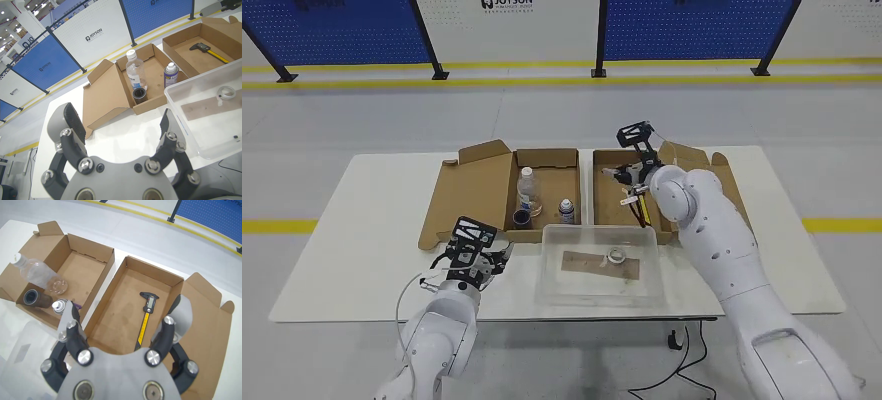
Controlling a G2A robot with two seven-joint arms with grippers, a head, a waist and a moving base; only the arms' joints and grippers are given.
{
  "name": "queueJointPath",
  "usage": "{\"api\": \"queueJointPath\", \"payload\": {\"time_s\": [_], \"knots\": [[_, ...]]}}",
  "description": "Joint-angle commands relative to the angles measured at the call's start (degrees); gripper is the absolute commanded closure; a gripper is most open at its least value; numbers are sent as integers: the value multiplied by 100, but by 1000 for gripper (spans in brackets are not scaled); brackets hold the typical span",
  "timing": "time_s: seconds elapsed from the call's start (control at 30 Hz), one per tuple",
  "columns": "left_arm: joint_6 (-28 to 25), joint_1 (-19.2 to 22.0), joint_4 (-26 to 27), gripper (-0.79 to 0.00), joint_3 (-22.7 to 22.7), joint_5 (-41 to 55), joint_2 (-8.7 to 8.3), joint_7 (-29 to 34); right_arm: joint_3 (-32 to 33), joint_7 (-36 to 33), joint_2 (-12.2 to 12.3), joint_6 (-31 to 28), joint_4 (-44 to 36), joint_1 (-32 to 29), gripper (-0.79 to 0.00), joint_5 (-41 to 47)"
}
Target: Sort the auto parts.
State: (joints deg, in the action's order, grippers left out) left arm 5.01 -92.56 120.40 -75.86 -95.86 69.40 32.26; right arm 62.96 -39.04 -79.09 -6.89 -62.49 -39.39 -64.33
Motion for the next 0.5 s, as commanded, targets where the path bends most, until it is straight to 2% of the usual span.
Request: {"api": "queueJointPath", "payload": {"time_s": [0.0, 0.23, 0.47], "knots": [[0, 0, 0, -785, 0, 0, 0, 0, 136, -242, 72, -43, -628, -342, -785, -80], [0, 0, 0, -785, 0, 0, 0, 0, 481, -1080, 271, -234, -2459, -1471, -785, -341], [0, 0, 0, -785, 0, 0, 0, 0, 472, -1480, 369, -491, -3402, -2317, -785, -508]]}}
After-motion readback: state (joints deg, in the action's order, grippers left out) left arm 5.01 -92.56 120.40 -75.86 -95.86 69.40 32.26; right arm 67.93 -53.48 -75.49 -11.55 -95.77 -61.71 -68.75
